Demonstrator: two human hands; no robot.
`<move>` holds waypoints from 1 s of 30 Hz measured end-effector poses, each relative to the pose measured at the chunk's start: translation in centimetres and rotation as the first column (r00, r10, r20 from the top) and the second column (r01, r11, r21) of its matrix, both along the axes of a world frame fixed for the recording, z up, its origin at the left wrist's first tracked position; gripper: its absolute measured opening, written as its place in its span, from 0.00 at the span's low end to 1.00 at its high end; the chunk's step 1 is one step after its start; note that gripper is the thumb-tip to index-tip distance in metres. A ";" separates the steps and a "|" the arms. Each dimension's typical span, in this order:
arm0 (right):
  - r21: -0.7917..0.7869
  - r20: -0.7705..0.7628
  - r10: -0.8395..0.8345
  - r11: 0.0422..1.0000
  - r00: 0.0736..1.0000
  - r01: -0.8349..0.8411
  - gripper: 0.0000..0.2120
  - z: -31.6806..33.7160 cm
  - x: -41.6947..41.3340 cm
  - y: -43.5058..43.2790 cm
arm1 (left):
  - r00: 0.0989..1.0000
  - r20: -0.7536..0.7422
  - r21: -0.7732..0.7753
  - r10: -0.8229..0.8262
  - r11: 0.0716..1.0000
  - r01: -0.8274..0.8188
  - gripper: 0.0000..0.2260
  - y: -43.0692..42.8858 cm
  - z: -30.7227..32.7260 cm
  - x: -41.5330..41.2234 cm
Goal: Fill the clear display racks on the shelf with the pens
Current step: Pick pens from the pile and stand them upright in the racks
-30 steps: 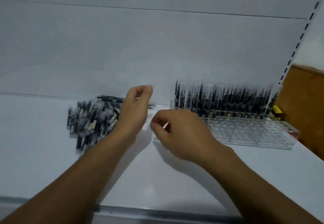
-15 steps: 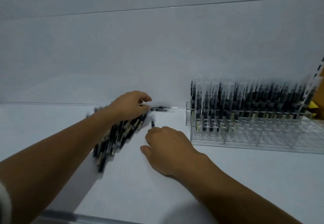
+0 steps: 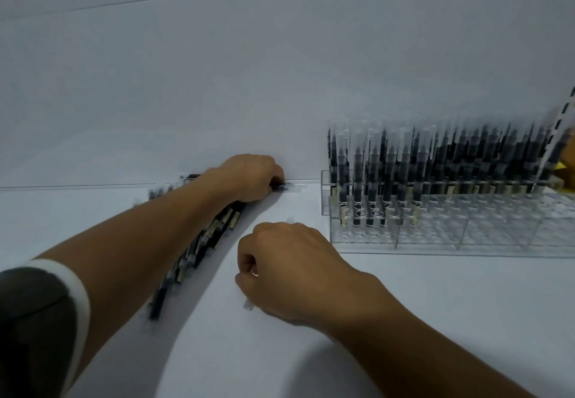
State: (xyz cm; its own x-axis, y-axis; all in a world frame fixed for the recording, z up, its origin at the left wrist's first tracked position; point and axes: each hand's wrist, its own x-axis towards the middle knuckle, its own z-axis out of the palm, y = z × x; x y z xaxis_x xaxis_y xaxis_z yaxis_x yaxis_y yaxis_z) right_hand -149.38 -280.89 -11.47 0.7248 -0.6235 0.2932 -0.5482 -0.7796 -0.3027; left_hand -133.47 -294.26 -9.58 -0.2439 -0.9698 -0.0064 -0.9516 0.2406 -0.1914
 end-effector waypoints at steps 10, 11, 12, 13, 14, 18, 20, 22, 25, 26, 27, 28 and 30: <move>0.126 -0.022 0.058 0.991 0.998 -0.055 0.02 0.5 0.0 0.2 | 0.990 0.088 -0.078 -0.111 0.990 0.118 0.08 0.1 -0.3 0.5; 0.132 -0.022 0.059 0.990 0.998 -0.055 0.03 0.5 0.0 0.1 | 0.988 0.093 -0.109 -0.124 0.985 0.134 0.09 0.2 -0.4 0.6; 0.138 -0.023 0.059 0.989 0.998 -0.056 0.04 0.5 0.0 0.1 | 0.985 0.093 -0.137 -0.142 0.979 0.154 0.09 0.2 -0.5 0.6; 0.143 -0.024 0.059 0.988 0.998 -0.055 0.05 0.5 0.0 0.1 | 0.984 0.078 -0.159 -0.159 0.973 0.170 0.10 0.3 -0.5 0.6; 0.149 -0.026 0.060 0.987 0.998 -0.055 0.05 0.5 -0.1 0.0 | 0.984 0.045 -0.178 -0.171 0.968 0.176 0.10 0.4 -0.5 0.6; 0.181 -0.034 0.056 0.982 0.998 -0.049 0.08 0.4 -0.1 -0.2 | 0.952 -0.222 -0.297 -0.213 0.944 0.142 0.10 1.2 0.0 0.6; 0.192 -0.035 0.056 0.980 0.998 -0.048 0.09 0.4 -0.1 -0.3 | 0.865 -0.444 -0.360 -0.235 0.930 0.068 0.07 1.8 0.6 0.7; 0.196 -0.018 0.058 0.979 0.998 -0.054 0.09 0.4 -0.2 -0.3 | 0.683 -0.688 -0.353 -0.243 0.935 -0.024 0.05 2.9 1.6 0.6; 0.193 -0.001 0.053 0.980 0.999 -0.051 0.08 0.5 -0.4 -0.5 | 0.377 -0.884 -0.325 -0.276 0.943 -0.072 0.06 5.1 2.8 0.6; 0.183 -0.004 0.047 0.982 0.999 -0.046 0.08 0.5 -0.5 -0.5 | 0.295 -0.913 -0.319 -0.283 0.944 -0.081 0.06 5.9 3.0 0.6; 0.169 -0.009 0.038 0.985 0.999 -0.036 0.07 0.5 -0.6 -0.5 | 0.220 -0.935 -0.304 -0.278 0.948 -0.091 0.06 6.8 3.1 0.6; 0.153 -0.019 0.025 0.988 1.000 -0.021 0.06 0.5 -0.7 -0.5 | 0.159 -0.951 -0.284 -0.266 0.954 -0.099 0.06 7.7 3.0 0.7; 0.122 -0.049 -0.007 0.992 0.999 0.013 0.03 0.7 -0.7 -0.3 | 0.071 -0.968 -0.247 -0.240 0.962 -0.117 0.06 9.5 2.9 0.8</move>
